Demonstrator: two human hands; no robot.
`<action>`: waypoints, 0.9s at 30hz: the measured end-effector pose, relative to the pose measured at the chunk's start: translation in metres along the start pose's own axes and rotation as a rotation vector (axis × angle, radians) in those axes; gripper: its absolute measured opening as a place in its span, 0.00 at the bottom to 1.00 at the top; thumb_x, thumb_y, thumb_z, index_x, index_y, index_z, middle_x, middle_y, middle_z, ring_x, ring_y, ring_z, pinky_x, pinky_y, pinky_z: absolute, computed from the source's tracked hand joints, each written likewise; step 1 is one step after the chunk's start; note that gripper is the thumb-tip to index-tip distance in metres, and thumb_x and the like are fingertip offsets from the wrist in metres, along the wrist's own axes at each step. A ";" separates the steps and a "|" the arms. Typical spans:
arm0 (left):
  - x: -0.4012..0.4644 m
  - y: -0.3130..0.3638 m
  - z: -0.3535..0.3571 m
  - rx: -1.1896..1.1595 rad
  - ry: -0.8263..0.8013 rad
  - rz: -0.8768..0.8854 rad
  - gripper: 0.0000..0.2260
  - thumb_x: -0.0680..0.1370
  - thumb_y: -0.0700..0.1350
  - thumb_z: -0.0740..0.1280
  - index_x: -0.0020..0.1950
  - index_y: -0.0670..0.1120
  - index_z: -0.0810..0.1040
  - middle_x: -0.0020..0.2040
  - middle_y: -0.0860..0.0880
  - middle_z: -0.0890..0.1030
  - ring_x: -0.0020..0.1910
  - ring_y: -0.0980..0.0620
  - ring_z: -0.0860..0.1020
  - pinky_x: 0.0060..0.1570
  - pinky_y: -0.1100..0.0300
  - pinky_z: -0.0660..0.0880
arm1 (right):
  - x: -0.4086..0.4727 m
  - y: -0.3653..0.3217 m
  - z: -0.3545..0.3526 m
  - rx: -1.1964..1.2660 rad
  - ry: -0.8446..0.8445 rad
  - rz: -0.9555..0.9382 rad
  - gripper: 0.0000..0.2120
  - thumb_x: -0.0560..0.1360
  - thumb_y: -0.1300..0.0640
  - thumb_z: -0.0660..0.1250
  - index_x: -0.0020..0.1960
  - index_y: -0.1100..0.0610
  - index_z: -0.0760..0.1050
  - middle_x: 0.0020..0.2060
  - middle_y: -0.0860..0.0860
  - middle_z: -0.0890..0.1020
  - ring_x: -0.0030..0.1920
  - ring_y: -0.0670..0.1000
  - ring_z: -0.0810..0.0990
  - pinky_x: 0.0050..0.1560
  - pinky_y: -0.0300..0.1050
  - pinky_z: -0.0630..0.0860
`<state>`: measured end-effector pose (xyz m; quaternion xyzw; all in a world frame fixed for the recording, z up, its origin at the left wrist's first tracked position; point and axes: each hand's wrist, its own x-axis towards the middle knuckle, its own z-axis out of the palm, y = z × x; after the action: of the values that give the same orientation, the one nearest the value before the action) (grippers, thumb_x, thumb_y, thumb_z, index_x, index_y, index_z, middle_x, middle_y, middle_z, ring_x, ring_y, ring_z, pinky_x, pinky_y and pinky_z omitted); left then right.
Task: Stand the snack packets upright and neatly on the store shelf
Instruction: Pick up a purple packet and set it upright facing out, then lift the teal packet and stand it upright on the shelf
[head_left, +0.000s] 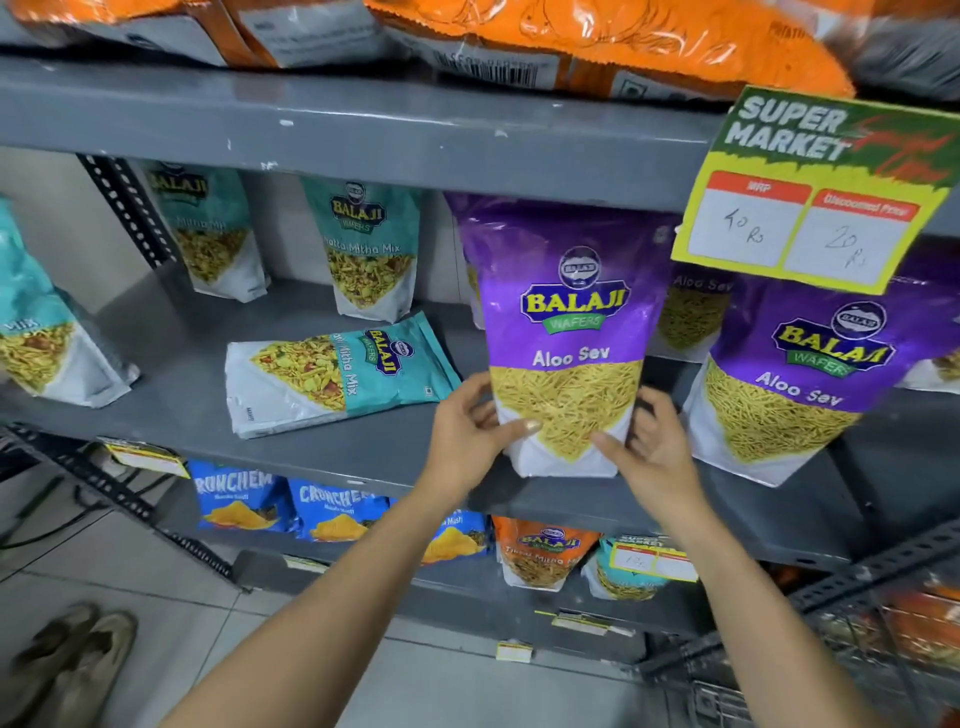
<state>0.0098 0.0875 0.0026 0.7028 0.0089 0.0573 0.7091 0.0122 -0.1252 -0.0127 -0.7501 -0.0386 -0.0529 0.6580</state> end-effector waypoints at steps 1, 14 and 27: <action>0.009 -0.003 0.003 0.016 -0.017 0.010 0.22 0.67 0.31 0.77 0.59 0.40 0.77 0.52 0.49 0.84 0.49 0.58 0.84 0.51 0.62 0.80 | 0.008 0.003 -0.002 -0.023 0.000 0.008 0.25 0.72 0.72 0.70 0.61 0.53 0.65 0.47 0.42 0.86 0.49 0.35 0.82 0.53 0.32 0.75; 0.037 -0.017 -0.074 0.342 0.052 0.116 0.16 0.72 0.44 0.75 0.59 0.51 0.80 0.58 0.51 0.82 0.58 0.54 0.80 0.62 0.58 0.75 | -0.032 0.023 0.054 -0.061 0.591 -0.177 0.24 0.70 0.67 0.74 0.62 0.54 0.71 0.57 0.54 0.76 0.55 0.52 0.77 0.56 0.51 0.77; 0.139 0.020 -0.317 0.663 -0.102 -0.544 0.25 0.66 0.62 0.73 0.52 0.45 0.79 0.39 0.51 0.84 0.40 0.53 0.83 0.44 0.59 0.76 | 0.044 -0.032 0.290 0.682 0.045 0.844 0.25 0.75 0.59 0.70 0.70 0.63 0.69 0.70 0.62 0.73 0.71 0.59 0.71 0.70 0.50 0.68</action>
<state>0.1166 0.4164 0.0283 0.8667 0.1767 -0.1723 0.4336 0.0600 0.1664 -0.0130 -0.4431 0.2649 0.2155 0.8289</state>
